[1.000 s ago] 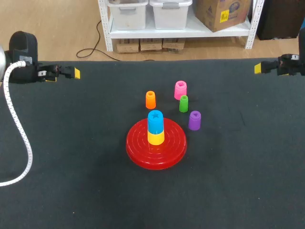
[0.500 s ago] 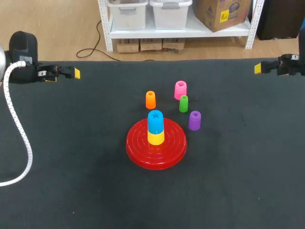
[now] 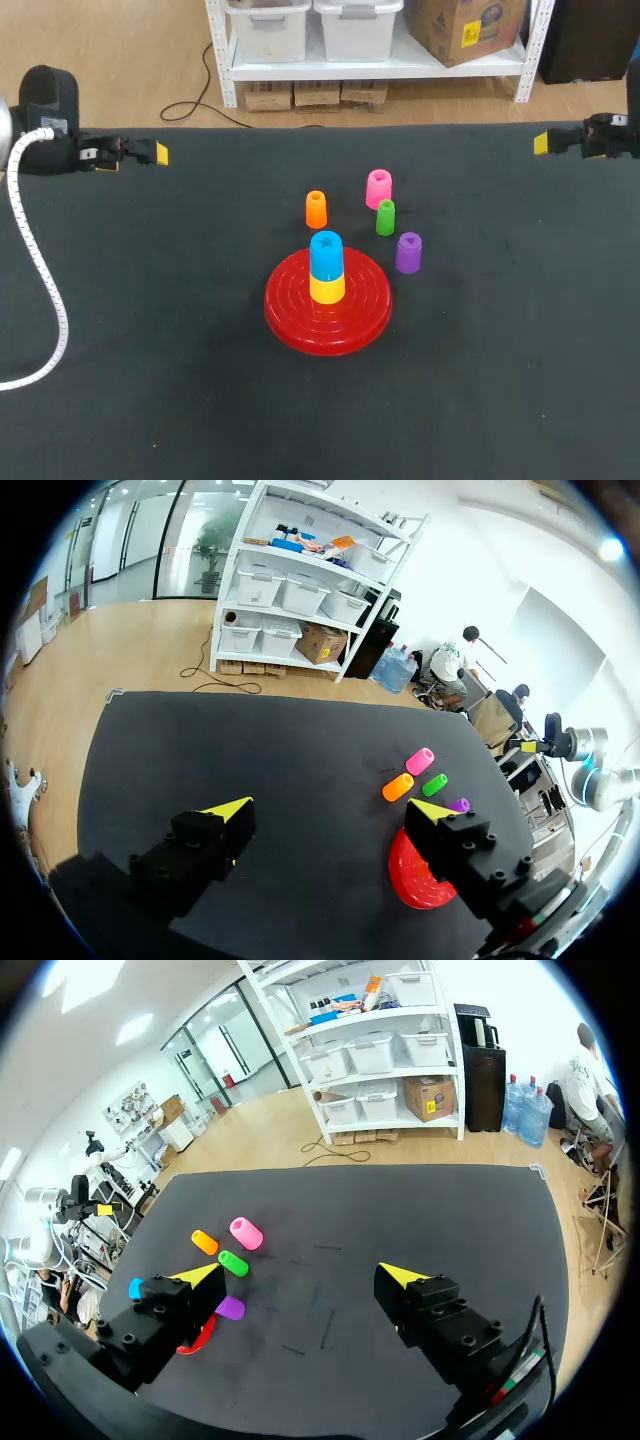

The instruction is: Pick up and stack the cylinders on the red base in this order: pink,purple,orange,green

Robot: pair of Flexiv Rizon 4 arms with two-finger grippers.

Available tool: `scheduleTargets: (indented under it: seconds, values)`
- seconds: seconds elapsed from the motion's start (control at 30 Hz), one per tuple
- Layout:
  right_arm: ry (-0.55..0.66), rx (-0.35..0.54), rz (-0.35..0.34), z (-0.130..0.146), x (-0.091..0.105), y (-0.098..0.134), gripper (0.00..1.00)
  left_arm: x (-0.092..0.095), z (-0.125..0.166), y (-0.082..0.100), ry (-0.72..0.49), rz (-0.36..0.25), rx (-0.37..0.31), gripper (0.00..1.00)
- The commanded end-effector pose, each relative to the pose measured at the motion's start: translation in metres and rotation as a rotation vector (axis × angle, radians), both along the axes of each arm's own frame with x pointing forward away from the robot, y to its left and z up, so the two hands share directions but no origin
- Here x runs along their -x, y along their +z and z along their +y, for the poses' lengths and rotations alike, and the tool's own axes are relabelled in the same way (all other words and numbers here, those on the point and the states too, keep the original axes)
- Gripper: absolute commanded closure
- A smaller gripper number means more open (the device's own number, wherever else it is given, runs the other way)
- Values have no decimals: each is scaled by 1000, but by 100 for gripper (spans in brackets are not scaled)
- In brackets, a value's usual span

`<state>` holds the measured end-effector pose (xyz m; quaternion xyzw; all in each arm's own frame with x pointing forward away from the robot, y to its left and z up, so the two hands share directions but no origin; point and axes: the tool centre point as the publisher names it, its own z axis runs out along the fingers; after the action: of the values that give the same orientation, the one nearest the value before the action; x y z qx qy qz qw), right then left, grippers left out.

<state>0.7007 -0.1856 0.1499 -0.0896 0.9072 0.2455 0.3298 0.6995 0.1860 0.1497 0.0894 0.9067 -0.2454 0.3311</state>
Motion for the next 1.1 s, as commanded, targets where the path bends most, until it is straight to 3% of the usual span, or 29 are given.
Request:
scheduleTargets:
  seconds: [0.03,0.63,0.73,1.0,1.1]
  values:
    - [2,-1,0,0,0,0,0,0,-1,1,4,6,-7,0]
    - [2,-1,0,0,0,0,0,1,-2,-1,-3,8,-19,0]
    - [2,-1,0,0,0,0,0,9,-7,-6,-70,-31,24,0]
    - [2,-1,0,0,0,0,0,25,-16,-16,-299,-153,31,0]
    - [2,-1,0,0,0,0,0,32,-14,-15,-378,-188,90,0]
